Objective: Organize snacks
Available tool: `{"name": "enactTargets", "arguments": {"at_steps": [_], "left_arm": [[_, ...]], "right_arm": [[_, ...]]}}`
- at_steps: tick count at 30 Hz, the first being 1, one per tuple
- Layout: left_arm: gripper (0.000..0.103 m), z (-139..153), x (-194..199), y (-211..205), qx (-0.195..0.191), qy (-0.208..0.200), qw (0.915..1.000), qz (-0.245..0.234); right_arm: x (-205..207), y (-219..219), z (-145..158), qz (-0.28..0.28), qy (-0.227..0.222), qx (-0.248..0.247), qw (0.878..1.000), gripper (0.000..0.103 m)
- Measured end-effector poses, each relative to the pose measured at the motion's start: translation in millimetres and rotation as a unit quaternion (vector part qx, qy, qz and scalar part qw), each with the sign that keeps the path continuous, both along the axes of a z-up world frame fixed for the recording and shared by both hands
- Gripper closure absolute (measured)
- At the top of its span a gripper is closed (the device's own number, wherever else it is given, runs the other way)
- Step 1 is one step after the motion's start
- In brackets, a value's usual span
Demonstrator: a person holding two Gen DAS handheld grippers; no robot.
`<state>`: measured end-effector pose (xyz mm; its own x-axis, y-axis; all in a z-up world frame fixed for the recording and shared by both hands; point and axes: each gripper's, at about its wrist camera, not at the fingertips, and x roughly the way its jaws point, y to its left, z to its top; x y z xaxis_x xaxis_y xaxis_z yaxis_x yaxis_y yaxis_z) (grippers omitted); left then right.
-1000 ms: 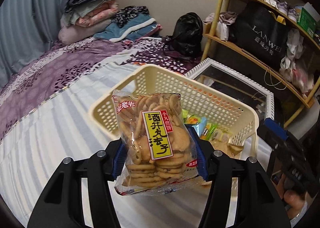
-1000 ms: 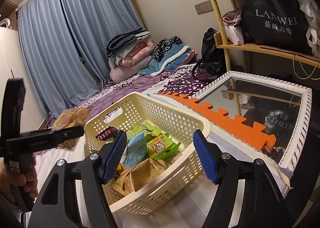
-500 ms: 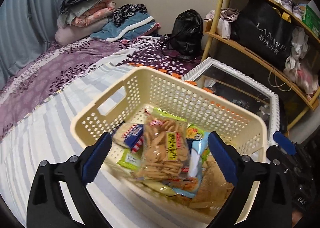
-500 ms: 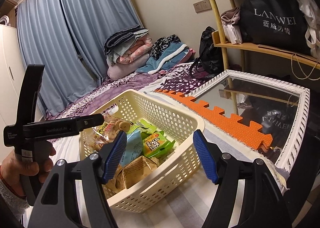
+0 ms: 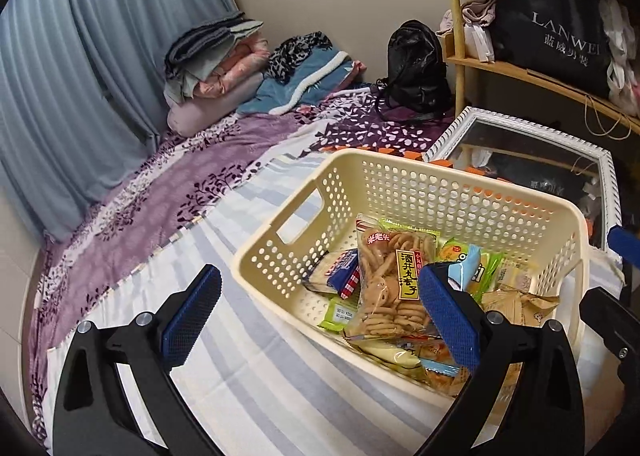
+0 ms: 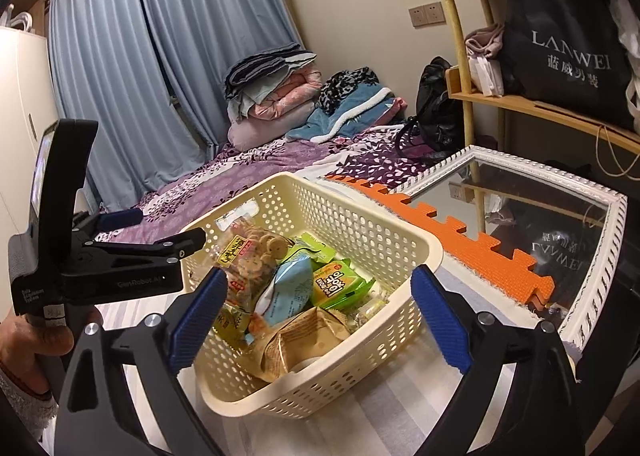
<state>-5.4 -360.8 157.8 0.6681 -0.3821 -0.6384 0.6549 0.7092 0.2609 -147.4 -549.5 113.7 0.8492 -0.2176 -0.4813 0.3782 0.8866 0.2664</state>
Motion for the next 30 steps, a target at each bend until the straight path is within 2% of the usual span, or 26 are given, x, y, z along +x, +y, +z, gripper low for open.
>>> {"name": "enactTargets", "arguments": {"at_steps": [5, 10, 24, 30], "left_arm": [[0.003, 8, -11, 6, 0.006, -0.030, 0.9995, 0.010], [0.003, 12, -16, 14, -0.002, -0.027, 0.9995, 0.016], [0.003, 16, -36, 26, 0.009, -0.042, 0.9989, 0.018], [0.003, 13, -46, 27, 0.016, -0.043, 0.9989, 0.003]], "right_arm": [[-3, 6, 5, 0.000, 0.006, -0.011, 1.000, 0.008], [-5, 11, 8, 0.003, 0.012, -0.023, 1.000, 0.005], [-10, 37, 17, 0.028, 0.033, -0.065, 0.997, 0.005], [-14, 43, 18, 0.031, 0.040, -0.072, 0.996, 0.005]]}}
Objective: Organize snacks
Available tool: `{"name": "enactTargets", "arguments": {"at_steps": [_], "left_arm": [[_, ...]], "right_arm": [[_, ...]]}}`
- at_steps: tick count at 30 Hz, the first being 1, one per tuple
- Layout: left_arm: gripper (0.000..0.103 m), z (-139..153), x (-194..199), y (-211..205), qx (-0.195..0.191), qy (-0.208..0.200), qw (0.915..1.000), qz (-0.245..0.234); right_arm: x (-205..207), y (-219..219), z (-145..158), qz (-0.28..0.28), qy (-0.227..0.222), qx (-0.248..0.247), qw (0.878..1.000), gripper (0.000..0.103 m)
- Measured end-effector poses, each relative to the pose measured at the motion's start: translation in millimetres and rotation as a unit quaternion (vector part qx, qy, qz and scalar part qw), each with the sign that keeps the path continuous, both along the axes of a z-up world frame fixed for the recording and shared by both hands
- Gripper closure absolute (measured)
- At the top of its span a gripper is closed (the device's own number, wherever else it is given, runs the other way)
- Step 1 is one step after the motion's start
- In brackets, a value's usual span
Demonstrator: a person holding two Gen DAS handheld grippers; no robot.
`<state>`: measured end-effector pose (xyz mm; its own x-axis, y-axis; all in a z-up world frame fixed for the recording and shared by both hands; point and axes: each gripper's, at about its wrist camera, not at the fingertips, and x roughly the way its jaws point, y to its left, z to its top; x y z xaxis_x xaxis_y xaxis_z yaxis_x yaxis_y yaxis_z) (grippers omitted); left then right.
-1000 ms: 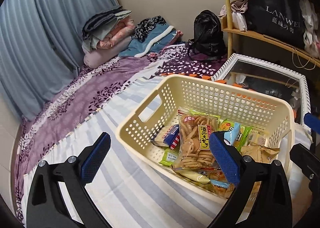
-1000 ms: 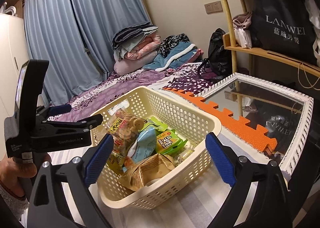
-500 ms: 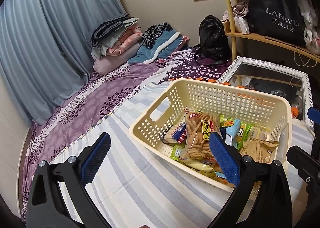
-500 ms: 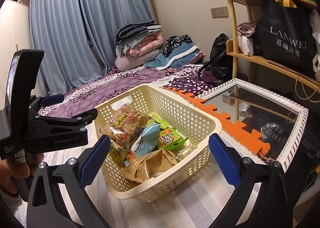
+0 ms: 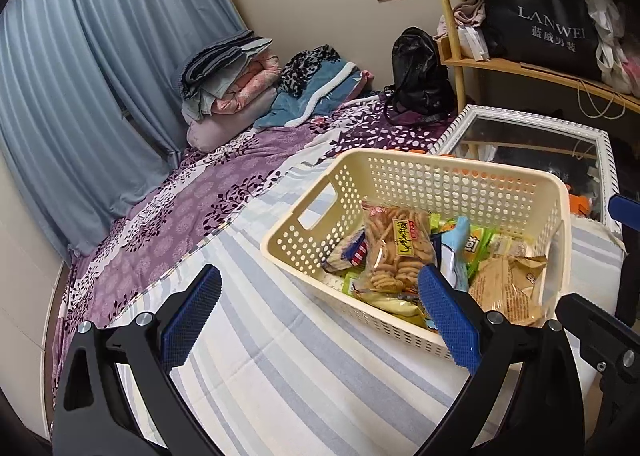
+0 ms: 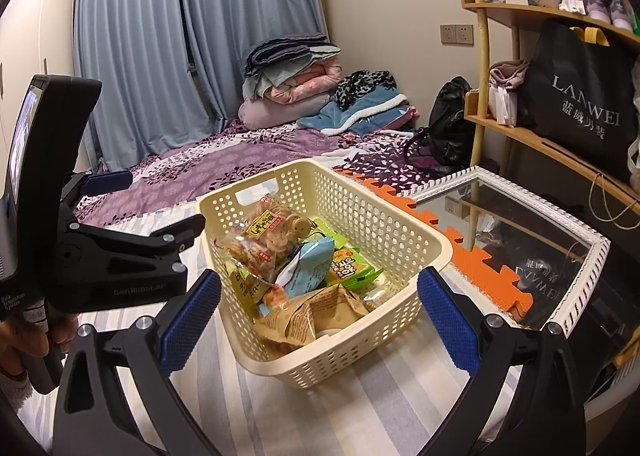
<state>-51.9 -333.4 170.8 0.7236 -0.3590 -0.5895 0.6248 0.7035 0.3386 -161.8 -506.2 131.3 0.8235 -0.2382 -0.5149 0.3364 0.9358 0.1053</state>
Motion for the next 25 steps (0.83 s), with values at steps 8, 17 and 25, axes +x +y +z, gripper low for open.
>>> {"name": "enactTargets", "arguments": {"at_steps": [8, 17, 25], "left_arm": [[0.003, 0, -15, 3, -0.006, -0.012, 0.9998, -0.012], [0.003, -1, -24, 15, -0.008, -0.016, 0.9998, -0.009], [0.003, -10, -21, 47, -0.021, 0.026, 0.9992, 0.024]], "right_arm": [[-7, 2, 0, -0.003, 0.008, -0.007, 1.000, 0.005], [-9, 12, 1, 0.005, 0.016, -0.014, 1.000, 0.005], [-4, 35, 2, 0.029, 0.025, -0.024, 0.999, 0.005]]}}
